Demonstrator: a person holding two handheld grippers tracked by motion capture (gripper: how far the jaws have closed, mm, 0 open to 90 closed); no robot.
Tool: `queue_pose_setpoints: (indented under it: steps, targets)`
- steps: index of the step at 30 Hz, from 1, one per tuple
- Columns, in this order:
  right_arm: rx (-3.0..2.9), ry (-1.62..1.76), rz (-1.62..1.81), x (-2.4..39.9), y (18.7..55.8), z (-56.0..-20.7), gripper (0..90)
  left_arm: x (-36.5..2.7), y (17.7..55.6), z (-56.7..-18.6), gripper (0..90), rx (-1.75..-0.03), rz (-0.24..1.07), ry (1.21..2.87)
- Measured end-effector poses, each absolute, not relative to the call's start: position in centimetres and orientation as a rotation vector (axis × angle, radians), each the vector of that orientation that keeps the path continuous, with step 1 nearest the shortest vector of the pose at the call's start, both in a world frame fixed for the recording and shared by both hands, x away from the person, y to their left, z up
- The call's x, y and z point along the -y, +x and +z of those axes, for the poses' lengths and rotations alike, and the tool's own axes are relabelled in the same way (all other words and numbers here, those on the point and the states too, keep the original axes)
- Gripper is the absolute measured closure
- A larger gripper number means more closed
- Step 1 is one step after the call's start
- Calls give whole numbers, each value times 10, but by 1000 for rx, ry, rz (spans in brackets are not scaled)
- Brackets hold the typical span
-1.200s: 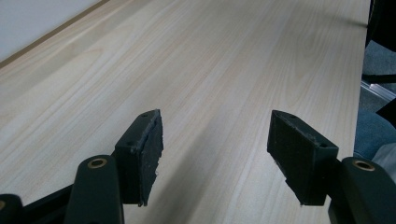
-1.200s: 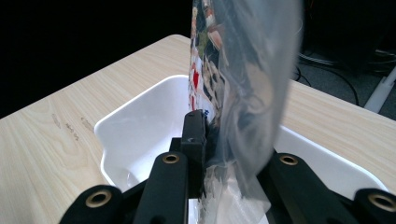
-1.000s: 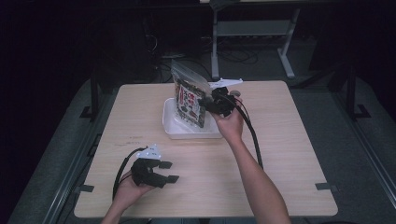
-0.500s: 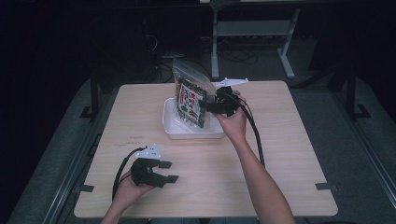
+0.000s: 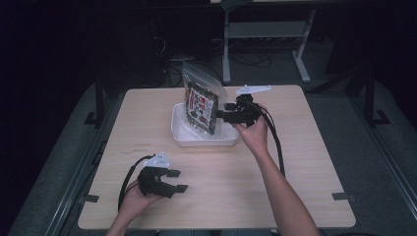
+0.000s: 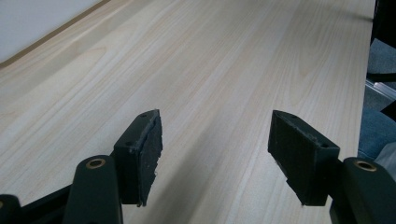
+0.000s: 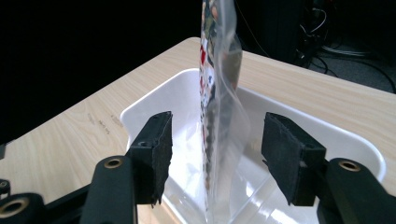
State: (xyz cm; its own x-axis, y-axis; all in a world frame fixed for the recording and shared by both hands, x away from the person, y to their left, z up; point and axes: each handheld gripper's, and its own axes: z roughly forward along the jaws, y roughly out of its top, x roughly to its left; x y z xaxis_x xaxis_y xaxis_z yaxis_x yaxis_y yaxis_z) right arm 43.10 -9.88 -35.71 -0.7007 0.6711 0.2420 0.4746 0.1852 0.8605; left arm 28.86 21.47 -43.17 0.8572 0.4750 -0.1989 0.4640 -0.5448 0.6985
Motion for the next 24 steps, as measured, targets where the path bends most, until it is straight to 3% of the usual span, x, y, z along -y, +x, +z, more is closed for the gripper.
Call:
queue_pose_setpoints:
  steps: [24]
  targets:
    - [-2296, 1160, 1579, 143, 399, -364, 390, -212, 289, -434, 337, -678, 20, 2254]
